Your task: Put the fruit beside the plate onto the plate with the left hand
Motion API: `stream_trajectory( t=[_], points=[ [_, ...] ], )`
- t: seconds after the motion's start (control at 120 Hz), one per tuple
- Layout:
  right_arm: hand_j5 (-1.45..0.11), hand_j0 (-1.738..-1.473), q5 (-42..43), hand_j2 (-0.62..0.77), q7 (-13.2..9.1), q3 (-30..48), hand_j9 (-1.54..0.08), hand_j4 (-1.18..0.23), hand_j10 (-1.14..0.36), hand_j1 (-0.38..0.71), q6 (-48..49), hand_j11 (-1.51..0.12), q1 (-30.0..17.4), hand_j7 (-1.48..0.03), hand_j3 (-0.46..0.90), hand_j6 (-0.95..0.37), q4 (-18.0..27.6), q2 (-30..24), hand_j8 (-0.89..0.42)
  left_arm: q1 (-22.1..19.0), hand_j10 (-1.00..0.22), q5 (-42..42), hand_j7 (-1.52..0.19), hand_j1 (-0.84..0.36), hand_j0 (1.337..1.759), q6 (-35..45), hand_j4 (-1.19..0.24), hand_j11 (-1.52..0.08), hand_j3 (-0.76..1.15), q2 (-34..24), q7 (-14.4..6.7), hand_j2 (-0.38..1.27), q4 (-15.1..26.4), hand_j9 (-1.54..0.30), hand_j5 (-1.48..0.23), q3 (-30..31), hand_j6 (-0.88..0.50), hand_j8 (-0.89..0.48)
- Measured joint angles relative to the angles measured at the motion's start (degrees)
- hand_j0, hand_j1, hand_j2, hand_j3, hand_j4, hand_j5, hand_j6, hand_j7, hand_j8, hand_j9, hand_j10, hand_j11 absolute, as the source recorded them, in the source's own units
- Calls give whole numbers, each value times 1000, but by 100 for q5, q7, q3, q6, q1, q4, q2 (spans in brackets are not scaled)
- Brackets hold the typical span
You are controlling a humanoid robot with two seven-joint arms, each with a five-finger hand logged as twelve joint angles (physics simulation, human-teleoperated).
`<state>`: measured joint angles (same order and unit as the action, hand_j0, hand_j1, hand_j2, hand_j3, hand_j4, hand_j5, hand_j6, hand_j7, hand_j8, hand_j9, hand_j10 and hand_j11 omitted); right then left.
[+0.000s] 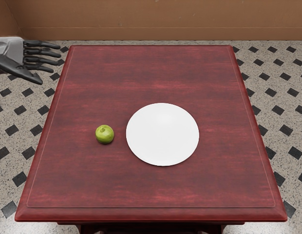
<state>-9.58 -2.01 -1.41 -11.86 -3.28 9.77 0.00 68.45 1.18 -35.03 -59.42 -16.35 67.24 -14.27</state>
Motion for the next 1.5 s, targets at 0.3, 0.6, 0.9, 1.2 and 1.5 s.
stream_trajectory(
  t=[0.3, 0.6, 0.9, 1.2, 1.5],
  points=[
    [-47, -1658, 0, -7, 14, 0, -47, -37, -37, -305, 0, -47, 3, -47, 0, -37, -17, 0, -37, 22, -247, 459, -321, 54, 1658, 0, -247, -320, 0, -109, -421, 50, 697, -321, -321, -7, -247, -246],
    [-47, -1658, 0, -7, 8, 1, -47, -37, -37, -305, 0, -47, 48, -47, 0, -37, -19, 0, -37, 23, -249, 1810, -322, 53, 1658, 1767, -250, -322, 0, 430, -1210, 51, 1658, -322, -323, -4, -250, -250],
    [-47, -1658, 0, -7, 8, 3, -47, -37, -37, -305, 0, -47, 93, -47, 0, -37, -19, 0, -37, 1917, -251, 1842, -323, 53, 1658, 4454, -251, -323, 0, 1632, -1827, 51, 1747, -323, -323, 2581, -252, -251],
    [-47, -1658, 0, -7, 8, 5, -47, -37, -37, -305, 0, -47, 99, -47, 0, -37, -19, 0, -37, 3146, -250, 688, -323, 52, 1658, 6376, -250, -323, 0, 3193, -1863, 51, 2208, -323, -323, 4570, -250, -250],
    [-47, -1658, 0, -7, 8, 4, -47, -37, -37, -305, 0, -47, 122, -47, 0, -37, -19, 0, -37, 3816, -249, -217, -323, 51, 1658, 6968, -249, -323, 0, 4631, -1865, 51, 2443, -323, -323, 5568, -250, -250]
  ],
)
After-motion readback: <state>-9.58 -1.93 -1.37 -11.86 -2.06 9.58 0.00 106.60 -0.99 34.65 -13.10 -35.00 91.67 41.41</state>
